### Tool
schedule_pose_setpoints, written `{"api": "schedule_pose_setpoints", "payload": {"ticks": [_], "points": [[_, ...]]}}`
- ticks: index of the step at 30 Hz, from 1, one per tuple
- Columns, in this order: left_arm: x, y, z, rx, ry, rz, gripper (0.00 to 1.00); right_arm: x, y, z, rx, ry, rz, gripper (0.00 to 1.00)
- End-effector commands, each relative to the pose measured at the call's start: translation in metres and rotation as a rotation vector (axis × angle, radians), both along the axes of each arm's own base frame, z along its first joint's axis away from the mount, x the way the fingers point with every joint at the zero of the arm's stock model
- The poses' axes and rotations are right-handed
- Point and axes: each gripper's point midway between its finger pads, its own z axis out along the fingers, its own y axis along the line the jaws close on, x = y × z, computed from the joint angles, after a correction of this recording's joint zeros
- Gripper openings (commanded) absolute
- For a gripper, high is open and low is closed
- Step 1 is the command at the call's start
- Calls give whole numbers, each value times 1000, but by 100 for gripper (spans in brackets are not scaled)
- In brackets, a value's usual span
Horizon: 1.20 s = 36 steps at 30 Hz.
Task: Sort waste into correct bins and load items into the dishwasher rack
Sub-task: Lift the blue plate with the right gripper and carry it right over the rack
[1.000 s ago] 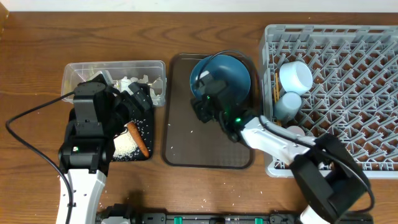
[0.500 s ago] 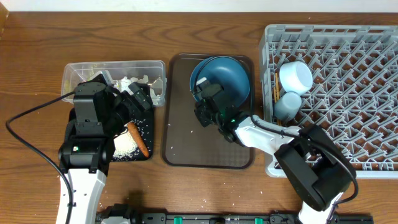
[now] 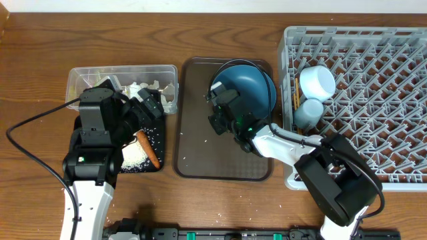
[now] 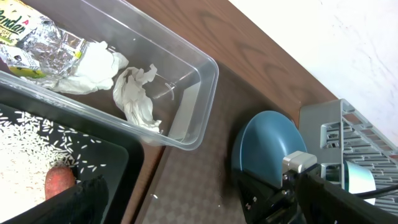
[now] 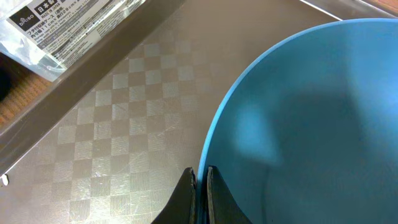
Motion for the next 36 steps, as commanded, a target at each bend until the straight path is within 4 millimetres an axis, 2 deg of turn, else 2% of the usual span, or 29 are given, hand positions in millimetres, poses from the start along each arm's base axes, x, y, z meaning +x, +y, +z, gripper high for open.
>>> {"api": "schedule_pose_setpoints", "payload": {"ticks": [1,4,8,14,18,24,28,32,36], "points": [[0,2,-2,17,4,-3,98,-8,14,16,35,-15,36,1],[0,2,-2,17,4,-3,98,-9,19,35,83,-28,47,1],[0,2,-2,17,4,-3,98,-24,28,76,202,-4,103,1],[0,2,-2,17,4,-3,98,-54,16,160,389,37,176,1],[0,2,-2,17,4,-3,98,-75,-12,222,501,11,240,1],[0,2,-2,17,4,-3,98,-88,-80,280,689,54,213,1],[0,2,-2,17,4,-3,98,-85,-123,295,767,67,217,1],[0,2,-2,17,4,-3,98,-79,-166,295,854,124,225,1],[0,2,-2,17,4,-3,98,-66,-208,286,925,156,185,1]]}}
